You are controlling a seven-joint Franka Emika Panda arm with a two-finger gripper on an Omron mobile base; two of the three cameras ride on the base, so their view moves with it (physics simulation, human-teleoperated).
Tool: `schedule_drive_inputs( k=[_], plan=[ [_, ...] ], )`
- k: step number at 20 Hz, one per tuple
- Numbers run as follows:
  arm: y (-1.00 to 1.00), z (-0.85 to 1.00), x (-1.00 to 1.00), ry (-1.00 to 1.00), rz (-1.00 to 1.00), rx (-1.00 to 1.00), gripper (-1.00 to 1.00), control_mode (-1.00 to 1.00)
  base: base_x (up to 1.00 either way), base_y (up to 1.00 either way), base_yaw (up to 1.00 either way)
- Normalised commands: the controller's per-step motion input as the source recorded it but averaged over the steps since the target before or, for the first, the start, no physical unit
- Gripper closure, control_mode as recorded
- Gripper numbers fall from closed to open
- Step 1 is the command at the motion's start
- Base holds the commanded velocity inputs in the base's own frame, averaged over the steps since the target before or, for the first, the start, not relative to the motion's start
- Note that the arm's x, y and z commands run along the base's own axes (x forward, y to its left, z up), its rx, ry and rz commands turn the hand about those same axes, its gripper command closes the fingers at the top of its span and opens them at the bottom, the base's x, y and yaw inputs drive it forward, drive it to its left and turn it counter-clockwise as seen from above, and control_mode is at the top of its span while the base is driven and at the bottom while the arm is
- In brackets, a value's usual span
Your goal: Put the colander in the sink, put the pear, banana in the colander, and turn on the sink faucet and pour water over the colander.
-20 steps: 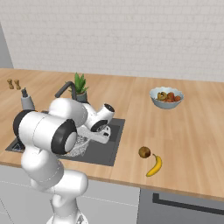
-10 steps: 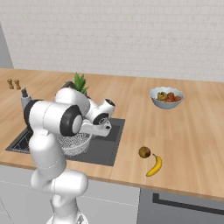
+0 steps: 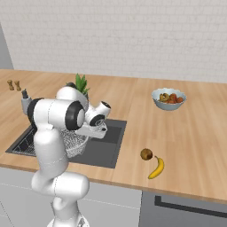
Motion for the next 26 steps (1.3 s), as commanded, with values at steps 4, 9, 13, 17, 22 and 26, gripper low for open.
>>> schedule_drive_inputs(
  k=[4,9,13,17,22,26],
  plan=[
    [-0.05,-0.58,0.01,-0.05,0.0,0.0,1.0,-1.0,0.0,0.0,0.0],
    [0.0,-0.31,0.17,-0.11,0.0,0.02,1.0,-1.0,0.0,0.0,0.0],
    [0.03,-0.11,0.18,-0.1,0.0,0.03,1.0,-1.0,0.0,0.0,0.0],
    [0.23,-0.03,0.07,-0.04,-0.05,0.0,1.0,-1.0,0.0,0.0,0.0],
    [0.07,0.04,0.0,-0.02,-0.07,0.02,-1.0,-1.0,0.0,0.0,0.0],
    [0.0,0.16,-0.16,0.0,-0.07,0.02,-1.0,-1.0,0.0,0.0,0.0]
  ],
)
